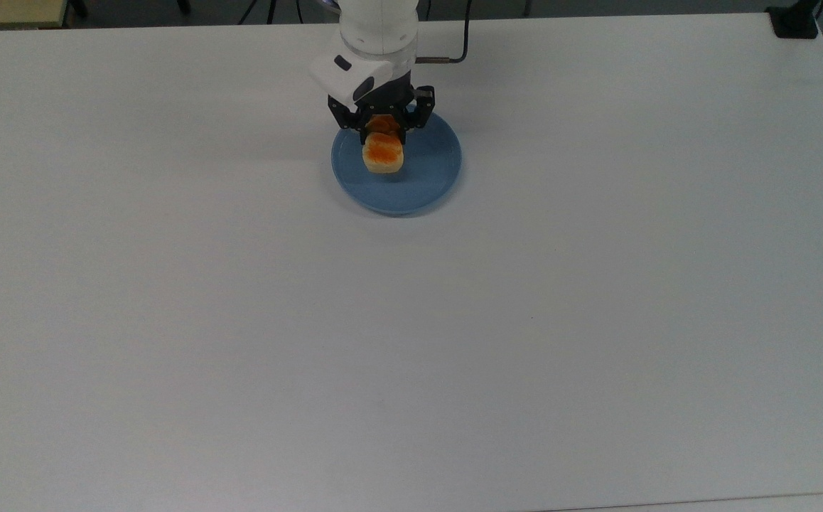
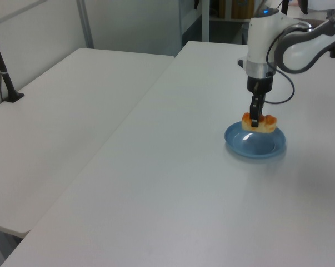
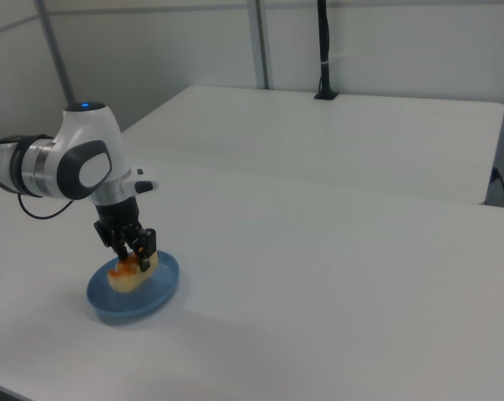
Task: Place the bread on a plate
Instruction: 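Lower the bread roll onto the blue plate and open the gripper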
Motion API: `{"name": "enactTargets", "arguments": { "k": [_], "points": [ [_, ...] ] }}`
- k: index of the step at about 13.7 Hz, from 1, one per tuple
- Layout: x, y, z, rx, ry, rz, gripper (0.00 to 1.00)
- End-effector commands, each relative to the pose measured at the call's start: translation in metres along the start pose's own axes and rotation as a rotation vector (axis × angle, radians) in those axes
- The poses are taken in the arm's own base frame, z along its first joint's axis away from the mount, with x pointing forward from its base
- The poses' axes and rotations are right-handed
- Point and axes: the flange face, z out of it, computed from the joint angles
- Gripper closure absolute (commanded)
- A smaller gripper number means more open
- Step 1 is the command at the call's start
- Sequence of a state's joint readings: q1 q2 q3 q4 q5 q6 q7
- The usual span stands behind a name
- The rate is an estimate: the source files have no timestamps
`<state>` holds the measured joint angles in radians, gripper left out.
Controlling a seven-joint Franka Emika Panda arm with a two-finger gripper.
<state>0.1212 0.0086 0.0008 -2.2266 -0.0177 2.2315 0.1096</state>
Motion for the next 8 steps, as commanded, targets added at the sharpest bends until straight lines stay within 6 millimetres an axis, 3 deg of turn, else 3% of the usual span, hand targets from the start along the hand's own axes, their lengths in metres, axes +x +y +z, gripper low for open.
{"name": "enactTargets", "arguments": {
  "k": [1, 4, 8],
  "points": [
    [0.002, -0.023, 0.025, 0.005, 0.027, 0.031, 0.44],
    [0.008, -0.029, 0.044, 0.006, 0.025, 0.059, 0.44],
    [0.016, -0.029, 0.046, 0.009, 0.047, 0.061, 0.42]
  ]
}}
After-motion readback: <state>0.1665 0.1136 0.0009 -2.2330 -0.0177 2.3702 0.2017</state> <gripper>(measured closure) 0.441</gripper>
